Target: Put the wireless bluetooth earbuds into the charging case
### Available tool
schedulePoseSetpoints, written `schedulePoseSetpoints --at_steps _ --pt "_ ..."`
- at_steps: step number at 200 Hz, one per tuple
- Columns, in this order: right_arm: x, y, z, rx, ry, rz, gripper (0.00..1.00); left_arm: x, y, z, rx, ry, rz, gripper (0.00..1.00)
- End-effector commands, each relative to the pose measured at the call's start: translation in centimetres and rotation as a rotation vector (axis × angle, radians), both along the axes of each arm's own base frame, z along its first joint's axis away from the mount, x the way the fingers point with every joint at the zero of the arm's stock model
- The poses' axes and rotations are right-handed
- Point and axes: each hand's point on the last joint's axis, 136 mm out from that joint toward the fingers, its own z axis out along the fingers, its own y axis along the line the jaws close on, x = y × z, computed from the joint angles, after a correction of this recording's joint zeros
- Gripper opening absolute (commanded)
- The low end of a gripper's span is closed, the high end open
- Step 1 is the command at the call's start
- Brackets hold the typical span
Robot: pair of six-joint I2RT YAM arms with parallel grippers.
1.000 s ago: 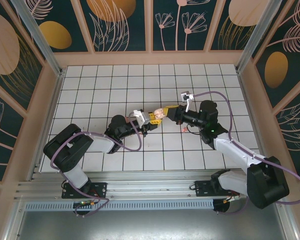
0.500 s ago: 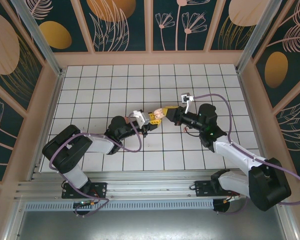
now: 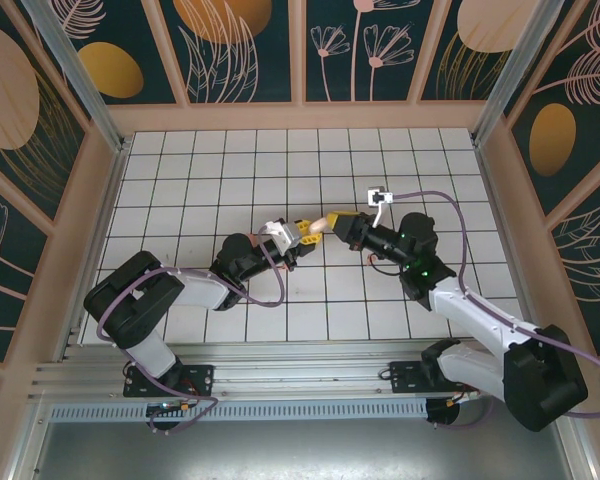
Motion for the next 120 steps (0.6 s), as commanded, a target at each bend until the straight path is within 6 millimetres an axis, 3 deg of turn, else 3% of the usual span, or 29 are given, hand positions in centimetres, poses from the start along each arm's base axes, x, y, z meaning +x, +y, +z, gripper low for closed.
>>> schedulePoseSetpoints --at_steps 1,60,94,120 --pt "0.2 -0.5 1.8 0.059 -0.044 -0.044 0.20 -0.4 0.1 2.6 -0.053 -0.078 0.006 0.14" --pt "0.5 -0.9 1.3 -0.017 -0.038 -0.052 0.20 -0.6 -0.3 2.5 -0.087 -0.002 -0.030 0.14" --pt "1.4 -3.1 -0.8 -0.124 0.083 -0.087 0.21 -0.9 0.2 1.8 -0.092 0.054 -0.024 0.14" --pt "1.1 -3.4 -1.8 -0.179 0.123 -0.075 0.21 -1.0 0.2 1.0 -0.070 0.115 -0.029 0.14"
